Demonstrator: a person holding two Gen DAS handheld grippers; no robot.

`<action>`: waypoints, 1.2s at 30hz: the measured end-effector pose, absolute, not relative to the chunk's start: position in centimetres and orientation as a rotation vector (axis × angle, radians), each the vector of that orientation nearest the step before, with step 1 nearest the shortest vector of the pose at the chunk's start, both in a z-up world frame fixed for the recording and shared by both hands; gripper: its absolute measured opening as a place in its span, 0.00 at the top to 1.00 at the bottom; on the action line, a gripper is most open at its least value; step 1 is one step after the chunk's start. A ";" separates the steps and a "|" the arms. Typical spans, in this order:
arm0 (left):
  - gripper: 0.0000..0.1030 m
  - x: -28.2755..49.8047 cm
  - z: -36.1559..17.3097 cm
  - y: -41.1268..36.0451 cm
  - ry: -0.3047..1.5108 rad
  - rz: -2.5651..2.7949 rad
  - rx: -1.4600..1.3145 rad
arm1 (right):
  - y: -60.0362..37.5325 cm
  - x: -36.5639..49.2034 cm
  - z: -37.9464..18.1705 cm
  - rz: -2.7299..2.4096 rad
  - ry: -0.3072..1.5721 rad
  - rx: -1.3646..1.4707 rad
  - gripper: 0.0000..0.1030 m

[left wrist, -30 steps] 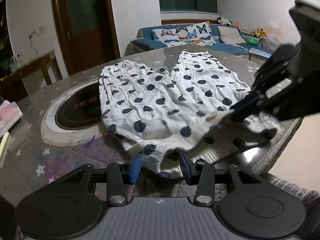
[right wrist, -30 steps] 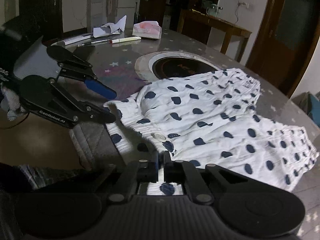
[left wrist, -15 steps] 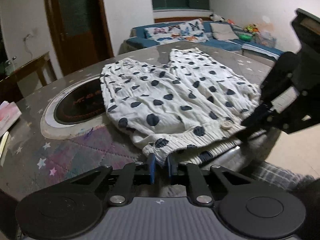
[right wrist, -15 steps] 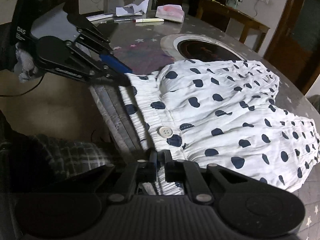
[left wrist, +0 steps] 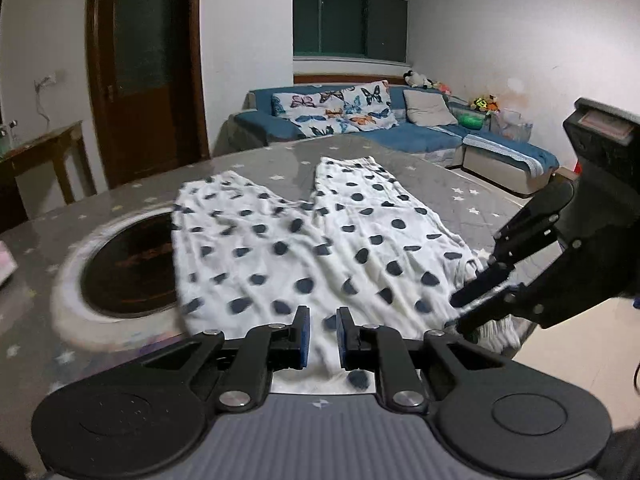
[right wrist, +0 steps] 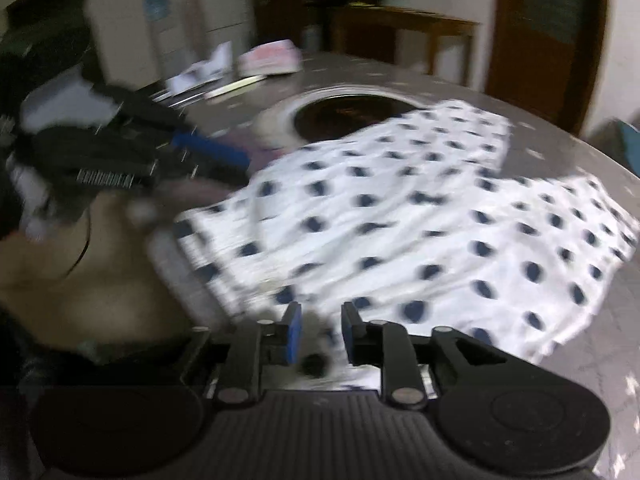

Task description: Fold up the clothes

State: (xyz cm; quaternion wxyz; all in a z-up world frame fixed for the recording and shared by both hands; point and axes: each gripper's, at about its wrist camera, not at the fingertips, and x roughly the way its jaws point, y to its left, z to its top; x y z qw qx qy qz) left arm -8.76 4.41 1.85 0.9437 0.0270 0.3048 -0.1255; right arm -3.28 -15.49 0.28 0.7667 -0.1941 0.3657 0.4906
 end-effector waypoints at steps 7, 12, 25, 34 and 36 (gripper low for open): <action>0.85 -5.9 -1.6 2.4 0.724 -0.284 0.075 | -18.0 -0.3 -1.9 0.922 0.872 -0.382 0.77; 0.85 -5.6 -2.5 1.8 0.759 -0.297 0.102 | -19.6 0.8 -0.9 0.928 0.884 -0.323 0.76; 0.79 -4.3 -2.9 -3.0 0.768 -0.404 0.132 | -20.4 10.9 -2.7 0.715 0.844 -0.243 0.70; 0.71 -4.4 -0.8 -4.1 0.721 -0.454 0.128 | -21.6 14.1 -2.0 0.645 0.806 -0.229 0.69; 0.67 -4.1 -0.6 -5.1 0.717 -0.487 0.117 | -21.3 15.6 -2.4 0.628 0.806 -0.225 0.68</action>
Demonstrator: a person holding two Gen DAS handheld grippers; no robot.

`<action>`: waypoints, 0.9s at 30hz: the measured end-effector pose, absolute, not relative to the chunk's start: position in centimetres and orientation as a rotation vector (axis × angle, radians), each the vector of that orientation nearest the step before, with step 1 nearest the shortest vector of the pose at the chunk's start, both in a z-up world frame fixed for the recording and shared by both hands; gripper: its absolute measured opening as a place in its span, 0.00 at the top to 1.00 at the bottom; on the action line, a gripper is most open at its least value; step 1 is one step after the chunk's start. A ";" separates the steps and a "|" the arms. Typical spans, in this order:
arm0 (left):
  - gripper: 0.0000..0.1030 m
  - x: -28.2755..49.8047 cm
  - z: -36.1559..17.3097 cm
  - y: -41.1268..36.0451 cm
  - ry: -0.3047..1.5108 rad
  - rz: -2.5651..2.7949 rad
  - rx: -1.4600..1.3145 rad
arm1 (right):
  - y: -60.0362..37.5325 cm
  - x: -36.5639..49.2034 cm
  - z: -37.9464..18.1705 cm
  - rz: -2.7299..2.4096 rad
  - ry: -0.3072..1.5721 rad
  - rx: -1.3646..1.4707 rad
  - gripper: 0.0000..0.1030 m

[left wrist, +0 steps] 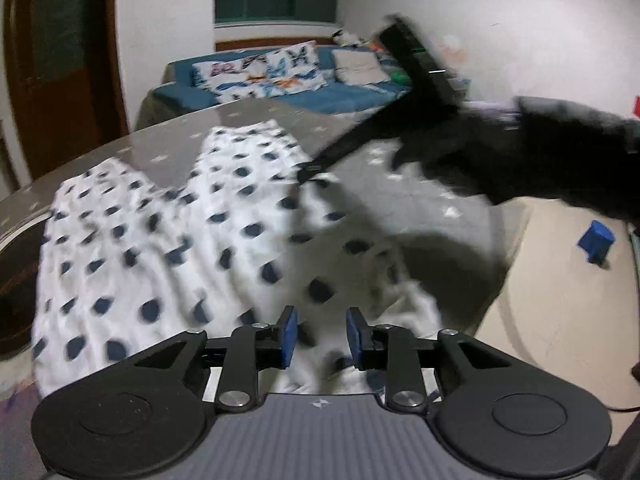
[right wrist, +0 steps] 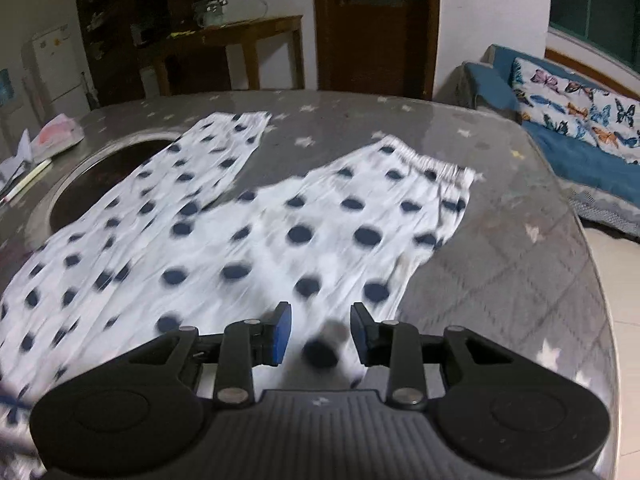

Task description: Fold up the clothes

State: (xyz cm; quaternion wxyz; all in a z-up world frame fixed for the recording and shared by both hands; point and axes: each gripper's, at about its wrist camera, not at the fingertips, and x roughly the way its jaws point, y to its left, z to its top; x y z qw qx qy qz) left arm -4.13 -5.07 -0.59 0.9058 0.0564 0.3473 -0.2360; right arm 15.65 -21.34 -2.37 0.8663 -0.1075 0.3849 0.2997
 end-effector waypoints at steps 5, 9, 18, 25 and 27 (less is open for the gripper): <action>0.60 -3.6 -1.3 -7.6 0.747 -0.553 0.114 | -20.8 19.7 -3.3 0.583 0.807 -0.216 0.68; 0.54 -3.8 -2.1 -9.0 0.766 -0.555 0.141 | -21.1 22.1 -3.5 0.552 0.800 -0.218 0.68; 0.50 -4.8 -2.3 -10.0 0.767 -0.513 0.163 | -21.8 27.3 -3.9 0.452 0.806 -0.188 0.64; 0.54 -4.5 -2.7 -10.4 0.775 -0.495 0.177 | -23.3 29.5 -4.2 0.399 0.806 -0.129 0.62; 0.60 -4.3 -2.7 -10.3 0.777 -0.501 0.171 | -23.8 30.1 -4.3 0.396 0.809 -0.105 0.62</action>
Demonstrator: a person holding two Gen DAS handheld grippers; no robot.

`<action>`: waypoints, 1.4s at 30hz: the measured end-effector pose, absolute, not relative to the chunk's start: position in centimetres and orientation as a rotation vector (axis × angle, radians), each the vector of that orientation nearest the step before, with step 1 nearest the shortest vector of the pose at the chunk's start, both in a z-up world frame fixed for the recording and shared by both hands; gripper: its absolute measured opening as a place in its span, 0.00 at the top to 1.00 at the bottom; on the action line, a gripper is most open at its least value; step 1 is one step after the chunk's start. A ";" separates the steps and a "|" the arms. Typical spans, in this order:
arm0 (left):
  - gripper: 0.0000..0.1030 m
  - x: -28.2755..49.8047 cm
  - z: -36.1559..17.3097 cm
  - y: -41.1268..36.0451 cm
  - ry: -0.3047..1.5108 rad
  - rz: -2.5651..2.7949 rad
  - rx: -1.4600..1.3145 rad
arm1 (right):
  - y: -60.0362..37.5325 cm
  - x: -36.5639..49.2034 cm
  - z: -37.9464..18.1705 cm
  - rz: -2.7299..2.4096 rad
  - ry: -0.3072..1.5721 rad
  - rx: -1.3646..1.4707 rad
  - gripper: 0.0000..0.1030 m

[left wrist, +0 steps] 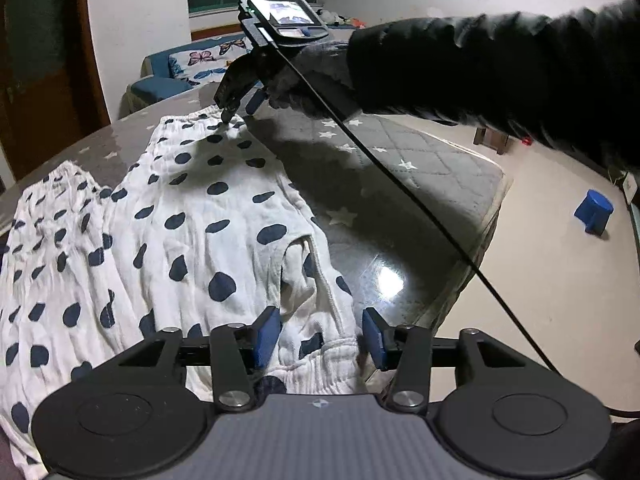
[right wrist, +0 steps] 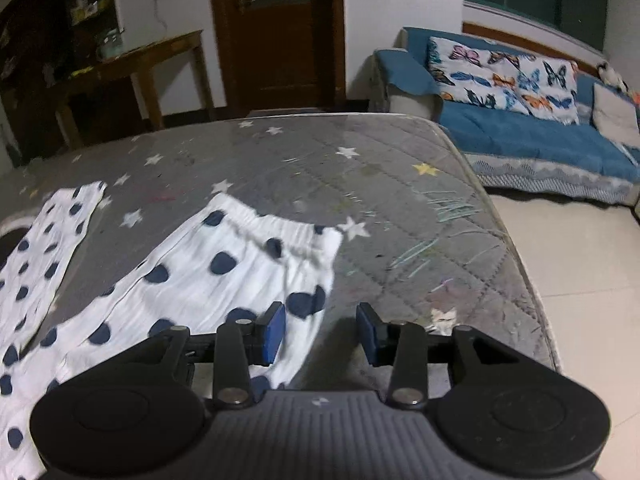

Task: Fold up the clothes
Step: 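Grasp one pant leg with the left tool and lift it over the other leg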

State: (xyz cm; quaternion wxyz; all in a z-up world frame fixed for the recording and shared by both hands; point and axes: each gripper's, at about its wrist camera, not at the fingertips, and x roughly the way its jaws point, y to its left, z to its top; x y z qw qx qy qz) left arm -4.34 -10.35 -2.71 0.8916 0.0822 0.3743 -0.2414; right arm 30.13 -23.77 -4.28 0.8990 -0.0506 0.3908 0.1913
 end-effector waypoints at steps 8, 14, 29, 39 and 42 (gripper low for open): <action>0.86 -3.6 -2.7 -9.9 0.782 -0.525 0.134 | -23.8 32.4 -4.5 0.370 0.807 -0.059 0.62; 0.88 -3.5 -1.7 -8.4 0.767 -0.546 0.029 | -22.1 33.3 -4.8 0.357 0.791 -0.093 0.66; 0.90 -6.2 1.4 1.6 0.645 -0.436 -0.289 | -15.0 33.7 1.3 0.313 0.764 -0.194 0.93; 0.90 -10.6 2.3 9.1 0.565 -0.297 -0.453 | -0.8 32.0 4.7 0.415 0.708 -0.270 0.94; 0.90 -11.3 2.2 10.7 0.557 -0.255 -0.488 | 3.9 31.6 3.8 0.438 0.710 -0.313 0.94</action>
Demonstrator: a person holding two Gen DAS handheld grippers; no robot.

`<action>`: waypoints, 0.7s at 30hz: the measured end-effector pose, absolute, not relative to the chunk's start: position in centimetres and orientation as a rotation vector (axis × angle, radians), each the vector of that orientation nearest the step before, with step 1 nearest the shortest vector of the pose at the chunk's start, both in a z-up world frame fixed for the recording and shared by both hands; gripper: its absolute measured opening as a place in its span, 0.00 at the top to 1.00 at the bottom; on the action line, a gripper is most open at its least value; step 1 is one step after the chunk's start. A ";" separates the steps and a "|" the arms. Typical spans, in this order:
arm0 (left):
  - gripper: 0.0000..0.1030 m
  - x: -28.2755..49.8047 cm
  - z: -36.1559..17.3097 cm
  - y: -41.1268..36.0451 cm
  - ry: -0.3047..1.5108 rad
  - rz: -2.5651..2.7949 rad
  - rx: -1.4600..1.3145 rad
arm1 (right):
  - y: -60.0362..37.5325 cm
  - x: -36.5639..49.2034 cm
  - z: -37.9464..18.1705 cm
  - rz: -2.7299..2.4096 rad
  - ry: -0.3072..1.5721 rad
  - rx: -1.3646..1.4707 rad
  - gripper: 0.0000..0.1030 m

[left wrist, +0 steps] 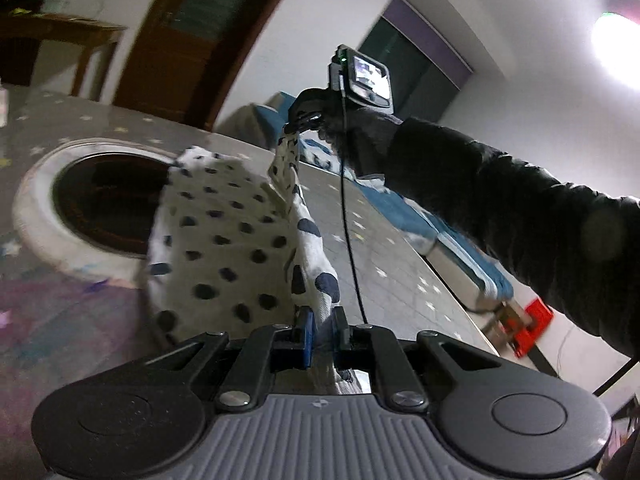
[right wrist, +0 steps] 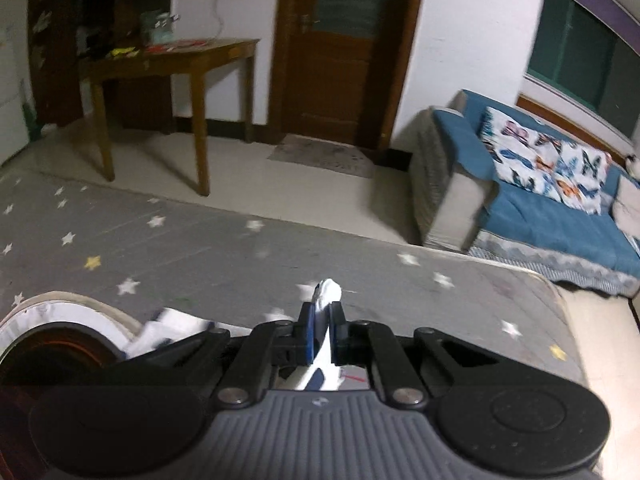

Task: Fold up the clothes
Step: 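Grasp one pant leg with the left tool and lift it over the other leg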

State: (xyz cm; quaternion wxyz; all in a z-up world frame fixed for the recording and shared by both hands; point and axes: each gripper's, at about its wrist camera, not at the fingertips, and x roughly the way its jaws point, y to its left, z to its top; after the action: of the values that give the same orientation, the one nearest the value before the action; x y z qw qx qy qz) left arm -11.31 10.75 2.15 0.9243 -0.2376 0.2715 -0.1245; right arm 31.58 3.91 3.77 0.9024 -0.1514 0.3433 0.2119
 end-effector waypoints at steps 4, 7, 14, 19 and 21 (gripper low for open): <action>0.90 -12.1 1.4 12.6 0.566 -0.207 -0.548 | 9.2 31.0 2.1 0.471 0.720 -0.364 0.94; 0.90 -12.3 0.7 13.3 0.585 -0.180 -0.575 | 12.2 30.8 0.7 0.490 0.734 -0.388 0.94; 0.90 -13.0 -0.5 14.3 0.627 -0.107 -0.608 | 15.5 30.4 -2.4 0.544 0.785 -0.332 0.94; 0.89 -12.9 -1.6 14.4 0.664 -0.075 -0.596 | 14.4 29.8 -2.1 0.609 0.793 -0.280 0.87; 0.88 -13.0 -1.9 14.5 0.676 -0.066 -0.597 | 13.7 29.4 -1.4 0.632 0.793 -0.283 0.83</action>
State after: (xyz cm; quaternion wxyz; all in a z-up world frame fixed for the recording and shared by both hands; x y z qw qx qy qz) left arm -12.99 14.48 -1.87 0.8996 -0.2884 0.3264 -0.0317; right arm 29.41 13.71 -1.40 0.8648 -0.1349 0.3782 0.3015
